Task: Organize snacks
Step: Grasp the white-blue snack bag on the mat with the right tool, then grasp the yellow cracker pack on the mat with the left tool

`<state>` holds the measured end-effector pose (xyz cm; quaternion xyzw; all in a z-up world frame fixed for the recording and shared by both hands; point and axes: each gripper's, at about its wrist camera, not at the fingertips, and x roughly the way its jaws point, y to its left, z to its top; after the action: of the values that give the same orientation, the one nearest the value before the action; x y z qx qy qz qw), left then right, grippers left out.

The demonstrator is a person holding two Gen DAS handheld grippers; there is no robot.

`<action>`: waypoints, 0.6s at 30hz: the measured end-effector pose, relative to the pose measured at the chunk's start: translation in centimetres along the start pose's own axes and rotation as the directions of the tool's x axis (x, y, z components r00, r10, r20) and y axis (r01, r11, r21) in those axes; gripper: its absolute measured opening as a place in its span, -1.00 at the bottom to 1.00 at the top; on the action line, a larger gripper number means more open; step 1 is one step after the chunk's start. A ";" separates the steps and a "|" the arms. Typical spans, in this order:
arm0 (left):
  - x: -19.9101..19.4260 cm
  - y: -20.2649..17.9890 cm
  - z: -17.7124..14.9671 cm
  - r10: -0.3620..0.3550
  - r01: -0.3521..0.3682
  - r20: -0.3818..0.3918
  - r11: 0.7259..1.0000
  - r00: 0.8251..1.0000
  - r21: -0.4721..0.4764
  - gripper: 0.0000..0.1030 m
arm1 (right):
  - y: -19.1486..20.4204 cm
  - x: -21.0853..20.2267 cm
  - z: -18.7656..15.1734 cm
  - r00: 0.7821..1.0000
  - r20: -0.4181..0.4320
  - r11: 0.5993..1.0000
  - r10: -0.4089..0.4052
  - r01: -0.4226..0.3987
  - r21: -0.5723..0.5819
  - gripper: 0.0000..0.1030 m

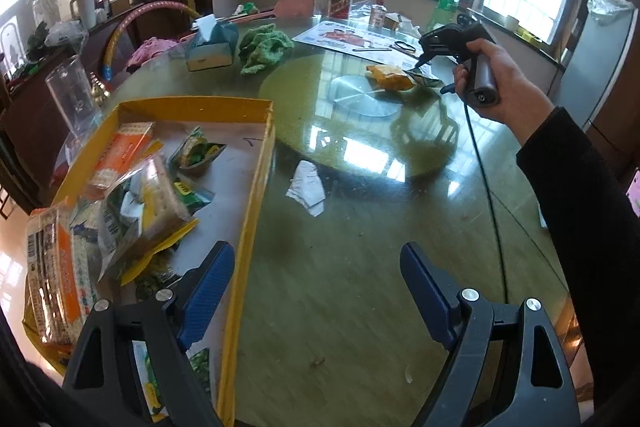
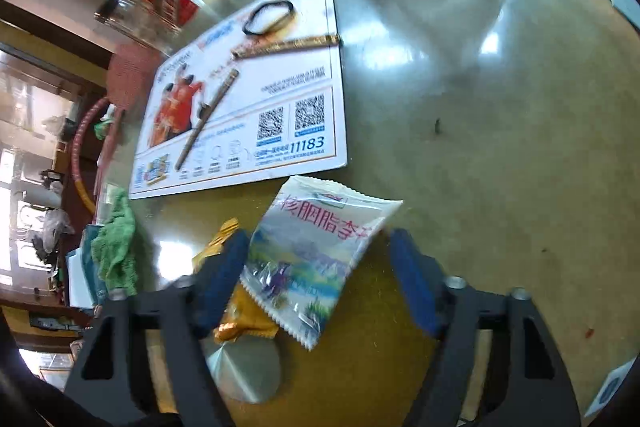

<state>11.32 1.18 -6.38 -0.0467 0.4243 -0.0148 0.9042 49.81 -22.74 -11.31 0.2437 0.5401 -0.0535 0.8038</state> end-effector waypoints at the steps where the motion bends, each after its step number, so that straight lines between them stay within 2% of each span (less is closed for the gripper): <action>1: -0.1 0.1 0.0 -0.003 0.003 0.001 1.000 1.000 -0.008 0.65 | 0.2 0.0 0.1 1.000 0.010 1.000 -0.013 0.013 -0.009 0.05; 2: -0.1 0.2 0.0 -0.006 0.006 -0.001 1.000 1.000 -0.013 0.65 | 0.2 0.2 0.1 1.000 0.010 1.000 -0.007 0.007 -0.006 -0.08; 3: -0.1 0.2 0.1 -0.008 0.008 -0.002 1.000 1.000 -0.015 0.65 | -0.1 0.3 -0.1 1.000 0.008 1.000 0.024 -0.024 0.003 -0.30; 5: 0.0 -0.1 0.4 -0.013 0.013 0.000 1.000 1.000 -0.014 0.65 | -0.5 0.2 -0.5 0.999 0.009 0.999 0.034 -0.034 0.002 -0.35; 7: 0.2 -0.7 1.0 -0.029 0.029 -0.001 1.000 1.000 -0.008 0.65 | -0.7 -0.2 -1.3 0.999 0.015 0.998 0.039 -0.038 -0.044 -0.51; 11: 1.5 -2.0 2.8 -0.051 0.051 -0.006 0.999 0.999 -0.005 0.65 | -2.0 -3.0 -4.4 0.996 0.021 0.987 0.092 -0.089 -0.131 -0.62; 14: 4.1 -3.6 4.9 -0.087 0.088 -0.042 0.996 0.995 0.020 0.65 | -4.0 -6.5 -9.1 0.989 0.041 0.966 0.141 -0.129 -0.226 -0.69; 18: 9.6 -5.3 8.6 -0.091 0.093 -0.106 0.995 0.990 0.021 0.65 | -8.3 -9.8 -13.0 0.973 0.040 0.951 0.228 -0.213 -0.225 -0.70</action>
<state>24.16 -4.11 -7.73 -0.0535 0.4684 -0.0646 0.8795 31.98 -25.88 -9.20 0.2104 0.4854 0.0886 0.8440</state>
